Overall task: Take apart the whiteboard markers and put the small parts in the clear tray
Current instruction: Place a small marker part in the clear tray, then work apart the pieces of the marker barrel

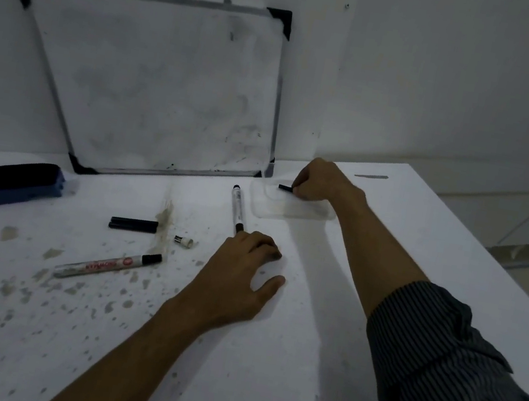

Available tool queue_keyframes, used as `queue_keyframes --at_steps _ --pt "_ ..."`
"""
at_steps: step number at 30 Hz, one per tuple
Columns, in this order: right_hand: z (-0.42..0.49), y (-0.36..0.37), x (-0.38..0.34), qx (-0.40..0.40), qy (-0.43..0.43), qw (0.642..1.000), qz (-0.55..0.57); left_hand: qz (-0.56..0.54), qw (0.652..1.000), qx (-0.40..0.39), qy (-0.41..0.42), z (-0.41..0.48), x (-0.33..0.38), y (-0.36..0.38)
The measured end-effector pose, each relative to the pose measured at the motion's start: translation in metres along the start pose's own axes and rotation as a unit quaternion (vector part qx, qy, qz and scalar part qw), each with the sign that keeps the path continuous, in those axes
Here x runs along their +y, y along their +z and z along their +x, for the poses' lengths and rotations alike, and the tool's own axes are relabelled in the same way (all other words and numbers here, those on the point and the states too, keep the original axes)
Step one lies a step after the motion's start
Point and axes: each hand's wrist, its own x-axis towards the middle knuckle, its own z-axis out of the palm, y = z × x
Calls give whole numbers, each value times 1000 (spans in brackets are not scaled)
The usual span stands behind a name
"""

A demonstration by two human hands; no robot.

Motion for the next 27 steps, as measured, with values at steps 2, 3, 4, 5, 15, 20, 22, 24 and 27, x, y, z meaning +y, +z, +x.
queue_keyframes --at_steps 2,3,4,5,15,20,22,24,27 --pt "-1 -3 -1 2 -2 1000 23 8 1000 5 0 -1 3 0" --pt "-5 -5 -2 12 -8 999 39 10 1000 6 -1 -1 4 -1" --pt "-10 -9 -4 31 -19 998 58 10 1000 6 -1 -1 5 -2" --pt "-18 -12 -8 57 -30 995 79 11 1000 6 -1 -1 6 -3" --pt "-152 32 -35 165 -61 934 310 -5 991 -124 -46 -8 16 -55" --pt "-192 81 -72 135 -80 939 306 13 992 -85 -90 -50 -22 -120" --pt "-195 100 -97 105 -121 953 259 24 991 -14 -132 -72 -47 -142" --pt "-192 116 -124 81 -171 960 205 38 983 55 -170 -97 -71 -154" --pt "-181 136 -161 86 -224 965 107 -4 970 88 -227 -136 -93 -159"
